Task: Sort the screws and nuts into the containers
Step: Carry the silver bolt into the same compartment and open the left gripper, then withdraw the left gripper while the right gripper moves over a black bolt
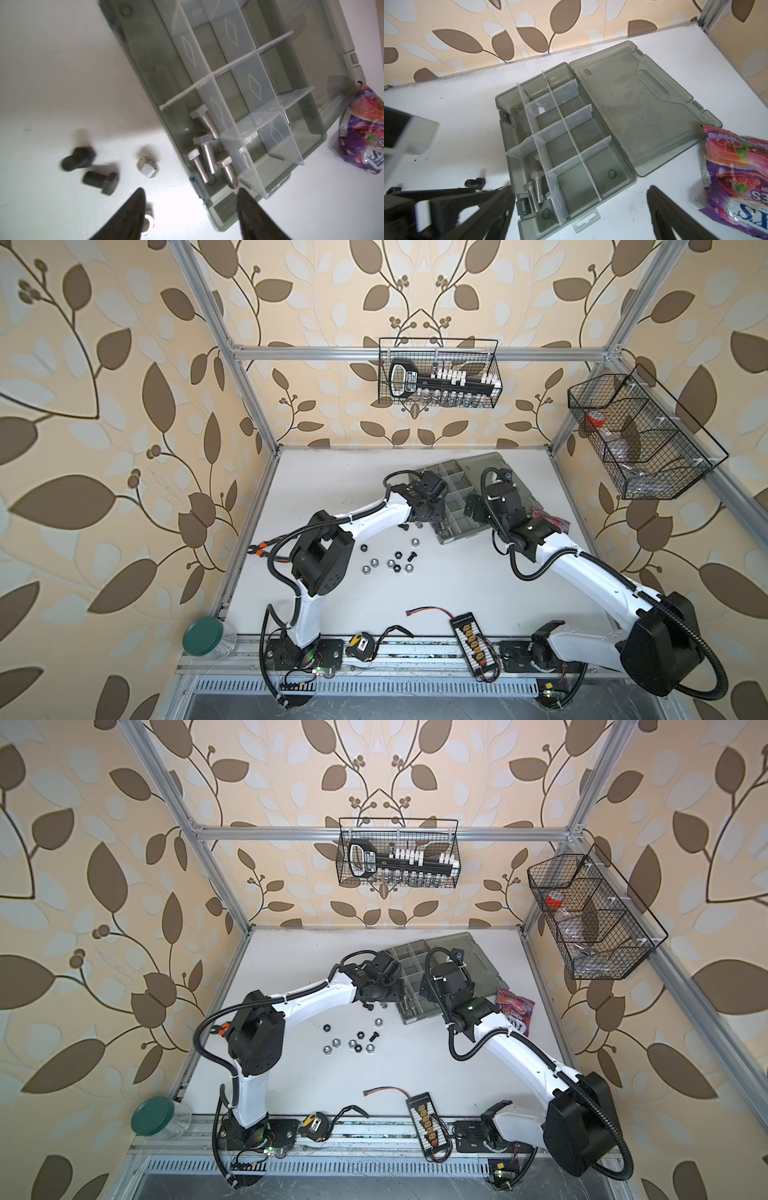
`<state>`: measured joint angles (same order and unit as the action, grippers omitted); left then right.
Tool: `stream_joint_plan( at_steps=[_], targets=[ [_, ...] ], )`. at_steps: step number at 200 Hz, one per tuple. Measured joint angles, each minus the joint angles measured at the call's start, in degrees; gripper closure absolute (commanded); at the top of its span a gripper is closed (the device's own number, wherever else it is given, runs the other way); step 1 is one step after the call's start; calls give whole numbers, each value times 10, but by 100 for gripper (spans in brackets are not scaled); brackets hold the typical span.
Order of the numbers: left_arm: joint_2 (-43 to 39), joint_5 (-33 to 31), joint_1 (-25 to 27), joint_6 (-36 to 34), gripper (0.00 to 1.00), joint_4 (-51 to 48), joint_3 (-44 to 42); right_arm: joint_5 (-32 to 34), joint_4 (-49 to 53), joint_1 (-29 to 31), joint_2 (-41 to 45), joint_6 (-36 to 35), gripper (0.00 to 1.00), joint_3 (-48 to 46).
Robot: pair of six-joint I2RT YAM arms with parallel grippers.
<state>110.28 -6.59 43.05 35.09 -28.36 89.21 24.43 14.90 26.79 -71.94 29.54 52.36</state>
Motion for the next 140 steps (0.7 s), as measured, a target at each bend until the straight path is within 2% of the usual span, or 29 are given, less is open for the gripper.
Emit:
stream_joint_plan(
  at_steps=[14,44,85,111,140],
  targets=[
    [-49,-31,-3,3,1,1,-33,-7,-5,8,0,0,0,0],
    [-156,-78,-25,14,1,6,-116,-20,-24,46,-12,-1,0,0],
    [-292,-119,-95,45,1,5,-265,-31,-31,108,-69,-7,3,9],
    [-370,-144,-127,71,1,-12,-343,-37,-32,142,-106,-14,9,33],
    [-433,-156,-147,111,1,-19,-401,-52,-30,170,-157,-32,20,80]
  ],
)
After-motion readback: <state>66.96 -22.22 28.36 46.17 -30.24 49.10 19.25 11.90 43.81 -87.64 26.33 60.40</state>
